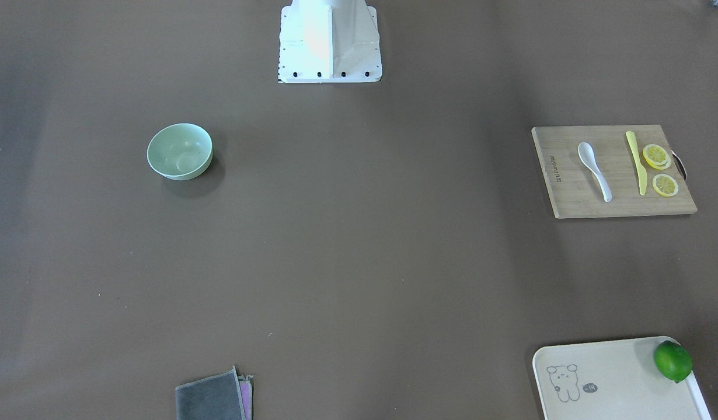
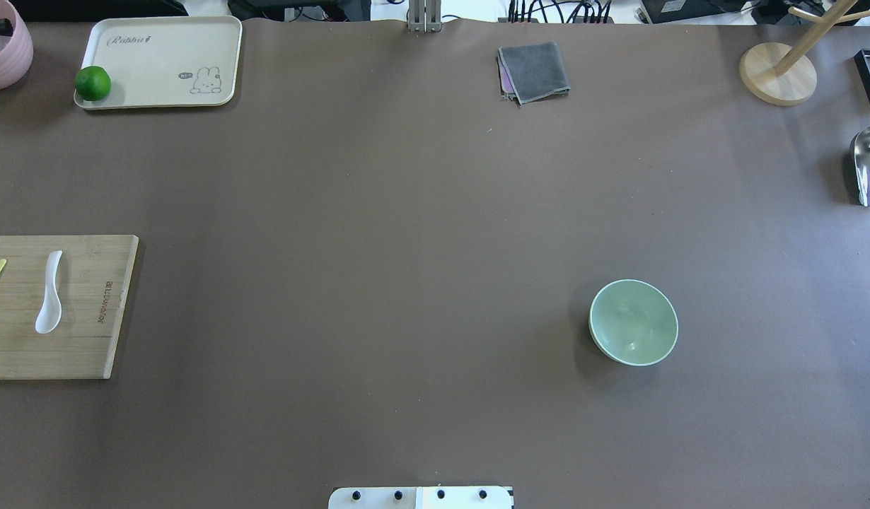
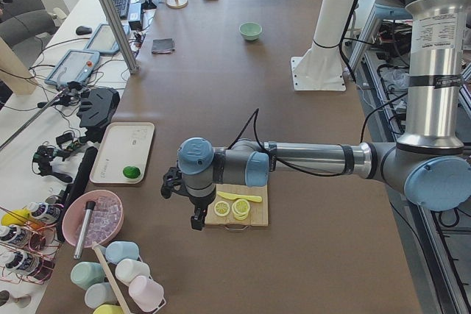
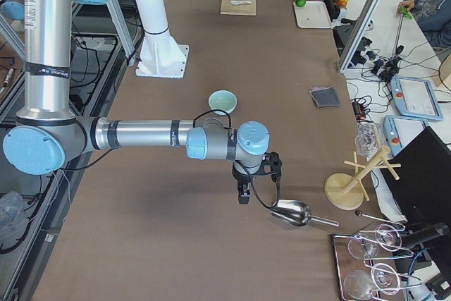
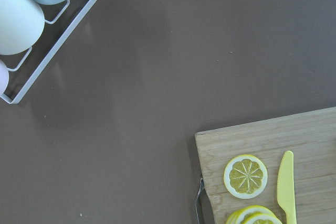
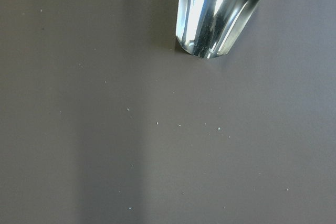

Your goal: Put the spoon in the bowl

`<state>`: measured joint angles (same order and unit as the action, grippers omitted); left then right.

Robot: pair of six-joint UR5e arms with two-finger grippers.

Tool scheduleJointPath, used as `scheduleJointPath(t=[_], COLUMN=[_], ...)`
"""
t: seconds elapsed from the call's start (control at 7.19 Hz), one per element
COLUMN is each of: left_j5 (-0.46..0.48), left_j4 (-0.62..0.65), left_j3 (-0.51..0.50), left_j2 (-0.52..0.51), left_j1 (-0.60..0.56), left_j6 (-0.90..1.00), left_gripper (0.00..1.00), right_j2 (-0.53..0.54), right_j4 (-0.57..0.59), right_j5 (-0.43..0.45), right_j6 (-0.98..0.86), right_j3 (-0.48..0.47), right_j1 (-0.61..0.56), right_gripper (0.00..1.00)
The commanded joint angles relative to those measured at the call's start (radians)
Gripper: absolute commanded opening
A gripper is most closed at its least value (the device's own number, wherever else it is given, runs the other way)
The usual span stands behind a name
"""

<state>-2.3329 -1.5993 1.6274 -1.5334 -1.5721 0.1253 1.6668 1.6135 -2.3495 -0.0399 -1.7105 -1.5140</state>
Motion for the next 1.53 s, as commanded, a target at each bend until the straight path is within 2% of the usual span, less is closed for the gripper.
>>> scheduleJointPath(t=[0.0,1.25,1.39], left_j5=[-0.005,-0.005,-0.006], left_j4=[0.03,0.01,0.012], left_j3=[0.011,0.043,0.048], left_j2=[-0.001,0.018,0.021], left_j1=[0.0,0.001,0.0], left_j6=[-0.094,-0.102,-0.104], left_gripper=[0.98,0.98,0.98], right_j2=[0.001,0.001,0.002], right_j4=[-0.001,-0.015,-0.017], right_j5=[-0.002,-0.011,-0.039], right_j6=[0.002,0.002,-0.001], right_j3=[-0.001,-0.006,-0.008], right_j1=[0.0,0.0,0.001], right_gripper=[1.0,1.0,1.0])
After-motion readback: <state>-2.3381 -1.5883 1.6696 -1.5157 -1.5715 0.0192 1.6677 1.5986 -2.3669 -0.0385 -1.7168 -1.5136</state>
